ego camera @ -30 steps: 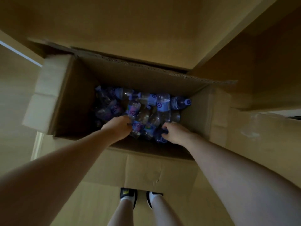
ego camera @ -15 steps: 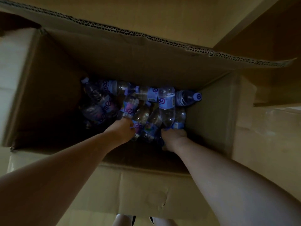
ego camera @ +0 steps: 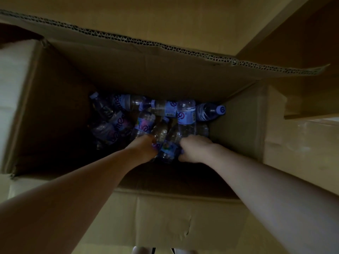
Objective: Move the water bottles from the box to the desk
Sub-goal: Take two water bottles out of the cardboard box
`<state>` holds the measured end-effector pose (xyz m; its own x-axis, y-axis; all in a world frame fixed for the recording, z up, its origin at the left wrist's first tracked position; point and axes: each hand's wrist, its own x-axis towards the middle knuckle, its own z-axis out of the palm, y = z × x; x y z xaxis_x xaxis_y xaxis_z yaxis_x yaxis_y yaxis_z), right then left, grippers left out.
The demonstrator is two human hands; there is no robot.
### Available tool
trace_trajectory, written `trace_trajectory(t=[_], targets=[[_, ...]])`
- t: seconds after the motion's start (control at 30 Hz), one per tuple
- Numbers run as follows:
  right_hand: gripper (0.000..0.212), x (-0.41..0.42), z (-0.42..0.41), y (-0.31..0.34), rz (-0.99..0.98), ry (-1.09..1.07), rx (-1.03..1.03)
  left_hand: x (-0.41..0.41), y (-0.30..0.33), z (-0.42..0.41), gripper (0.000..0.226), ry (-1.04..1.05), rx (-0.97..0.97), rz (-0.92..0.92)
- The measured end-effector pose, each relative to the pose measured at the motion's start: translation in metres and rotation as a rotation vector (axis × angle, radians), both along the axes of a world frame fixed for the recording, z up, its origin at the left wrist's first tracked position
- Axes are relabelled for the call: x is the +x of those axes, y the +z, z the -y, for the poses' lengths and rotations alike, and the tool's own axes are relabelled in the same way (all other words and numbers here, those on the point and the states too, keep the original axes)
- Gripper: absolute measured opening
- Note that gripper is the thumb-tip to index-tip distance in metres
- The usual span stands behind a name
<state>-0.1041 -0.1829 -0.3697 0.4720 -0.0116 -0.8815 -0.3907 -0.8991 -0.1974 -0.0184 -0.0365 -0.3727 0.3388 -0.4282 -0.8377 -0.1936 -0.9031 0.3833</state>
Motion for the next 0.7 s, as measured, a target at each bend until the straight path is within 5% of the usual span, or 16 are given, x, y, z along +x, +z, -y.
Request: trace_trajectory(t=[0.23, 0.37, 0.53, 0.7], targets=[[0.034, 0.061, 0.015, 0.064, -0.012, -0.067, 0.139, 0.005, 0.02, 0.005, 0.078, 0.125, -0.183, -0.239], [0.038, 0.095, 0.016, 0.1, 0.014, -0.057, 0.188, 0.016, 0.038, 0.011, 0.068, 0.358, -0.379, -0.489], [0.035, 0.118, 0.009, 0.128, 0.089, -0.101, 0.251, 0.032, 0.055, 0.003, 0.065, 0.504, -0.481, -0.462], [0.036, 0.11, 0.006, 0.125, 0.15, -0.476, 0.497, 0.044, 0.057, -0.016, 0.045, 0.66, -0.545, -0.538]])
